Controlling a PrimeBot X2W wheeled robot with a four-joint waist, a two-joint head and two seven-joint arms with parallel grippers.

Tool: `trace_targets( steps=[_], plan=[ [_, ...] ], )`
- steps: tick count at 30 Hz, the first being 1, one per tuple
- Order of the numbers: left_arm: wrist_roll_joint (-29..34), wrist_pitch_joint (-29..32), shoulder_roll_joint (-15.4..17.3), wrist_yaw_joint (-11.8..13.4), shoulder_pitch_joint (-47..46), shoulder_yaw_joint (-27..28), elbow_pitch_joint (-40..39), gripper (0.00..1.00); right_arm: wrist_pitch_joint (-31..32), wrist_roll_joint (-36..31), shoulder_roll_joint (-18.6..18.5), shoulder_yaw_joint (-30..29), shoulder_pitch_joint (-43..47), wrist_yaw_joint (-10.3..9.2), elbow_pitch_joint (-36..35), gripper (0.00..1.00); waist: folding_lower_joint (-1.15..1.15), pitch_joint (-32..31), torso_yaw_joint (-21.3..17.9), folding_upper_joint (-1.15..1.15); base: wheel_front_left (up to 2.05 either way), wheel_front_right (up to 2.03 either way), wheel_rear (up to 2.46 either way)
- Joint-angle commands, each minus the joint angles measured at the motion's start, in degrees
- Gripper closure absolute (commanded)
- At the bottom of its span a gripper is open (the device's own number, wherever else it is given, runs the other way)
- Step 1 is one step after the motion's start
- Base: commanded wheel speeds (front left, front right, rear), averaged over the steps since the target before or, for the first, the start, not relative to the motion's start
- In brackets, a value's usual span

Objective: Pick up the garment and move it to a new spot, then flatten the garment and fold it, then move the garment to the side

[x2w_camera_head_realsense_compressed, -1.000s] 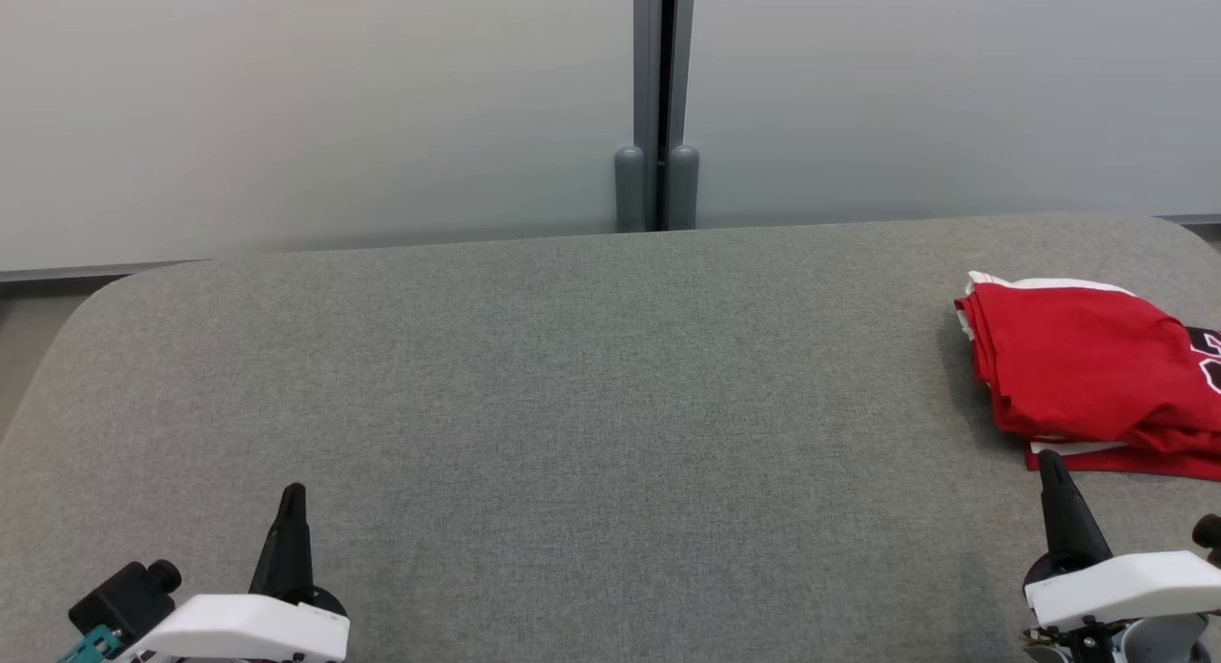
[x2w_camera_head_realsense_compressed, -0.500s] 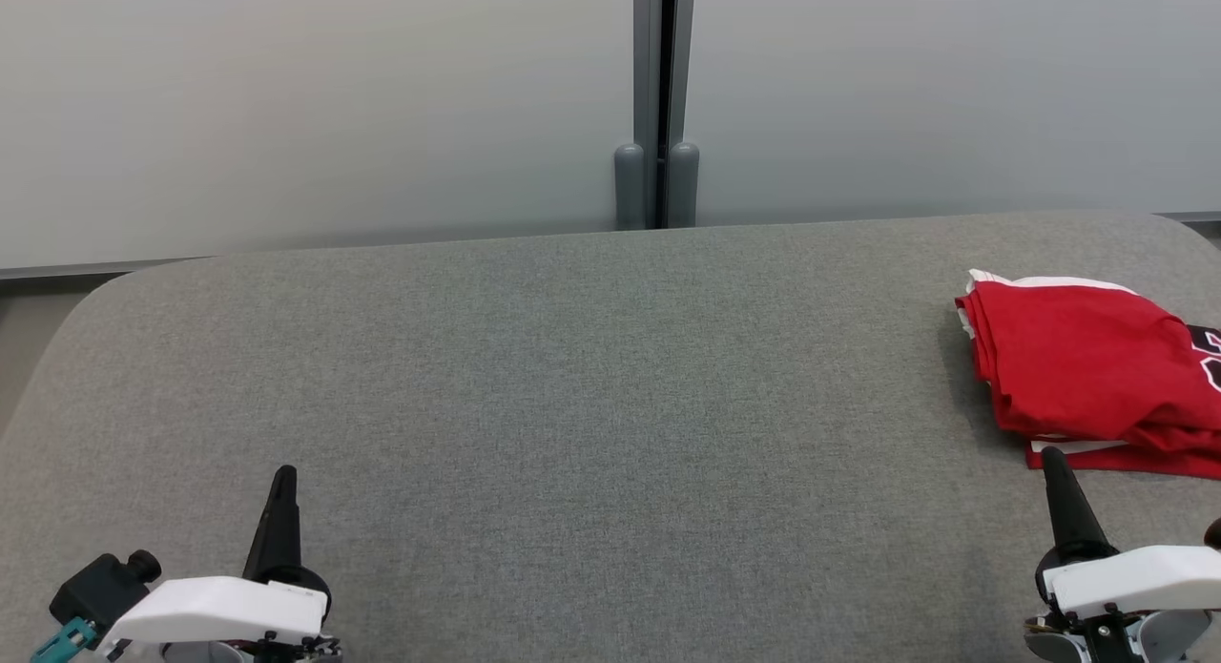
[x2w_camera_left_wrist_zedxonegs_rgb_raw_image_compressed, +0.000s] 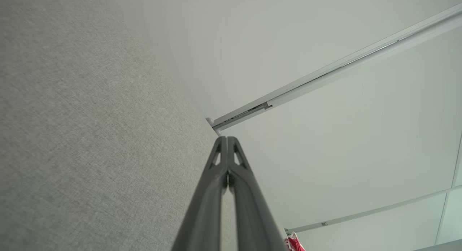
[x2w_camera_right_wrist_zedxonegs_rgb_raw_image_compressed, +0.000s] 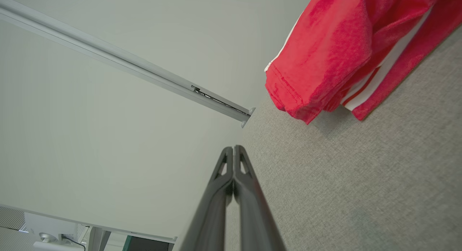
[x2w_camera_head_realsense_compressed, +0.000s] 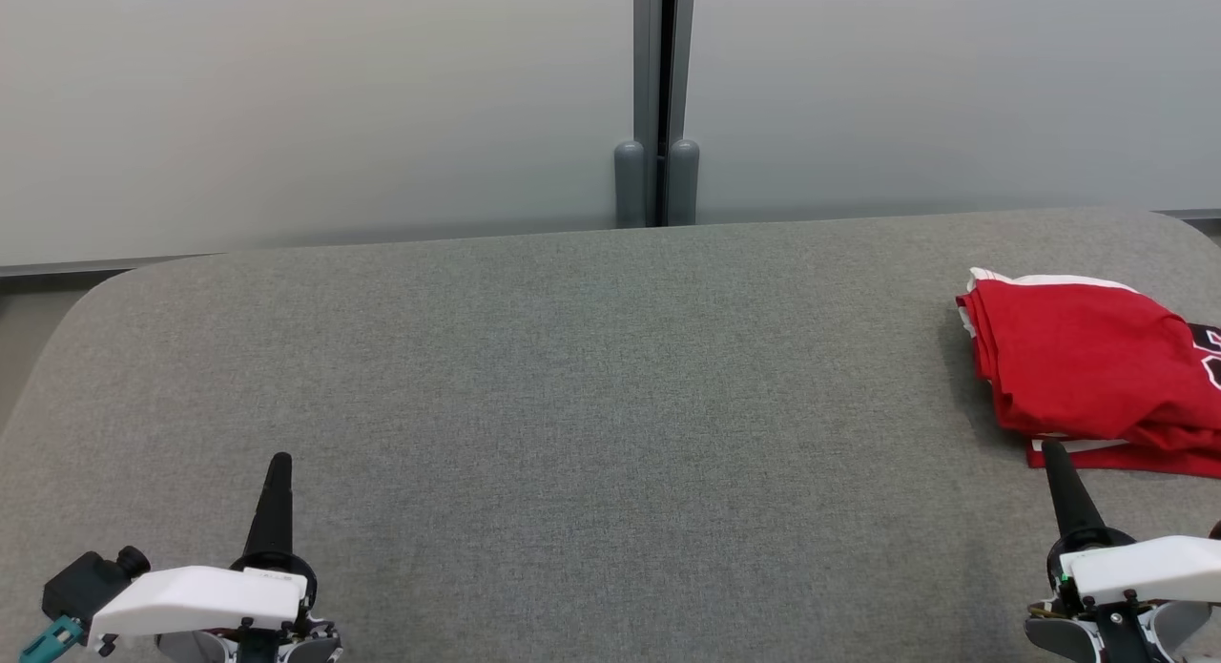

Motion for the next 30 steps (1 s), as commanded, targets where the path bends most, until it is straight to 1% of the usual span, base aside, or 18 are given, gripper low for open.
trace_targets(
  steps=[1, 17, 30],
  plan=[
    [-1.23, 0.25, 0.27, -0.57, -1.35, 0.53, -0.38, 1.00, 0.48, 1.29, -0.22, -0.36, -0.98, 0.02, -0.34, 1.00, 0.00, 0.01, 0.00, 0.00, 0.00, 0.00, 0.00],
    [-9.09, 2.51, -0.03, -1.60, -2.33, 1.95, -0.23, 1.00, 2.57, 8.91, 0.47, -1.64, -1.55, 0.02, -0.16, 1.00, 0.00, 0.25, 0.00, 0.00, 0.00, 0.00, 0.00],
    [-14.21, 3.99, -0.26, -2.27, -3.06, 2.88, -0.12, 1.00, 4.04, 13.92, 0.92, -2.43, -1.77, 0.02, -0.01, 1.00, 0.00, 0.43, 0.01, 0.00, 0.00, 0.00, 0.00]
  ],
)
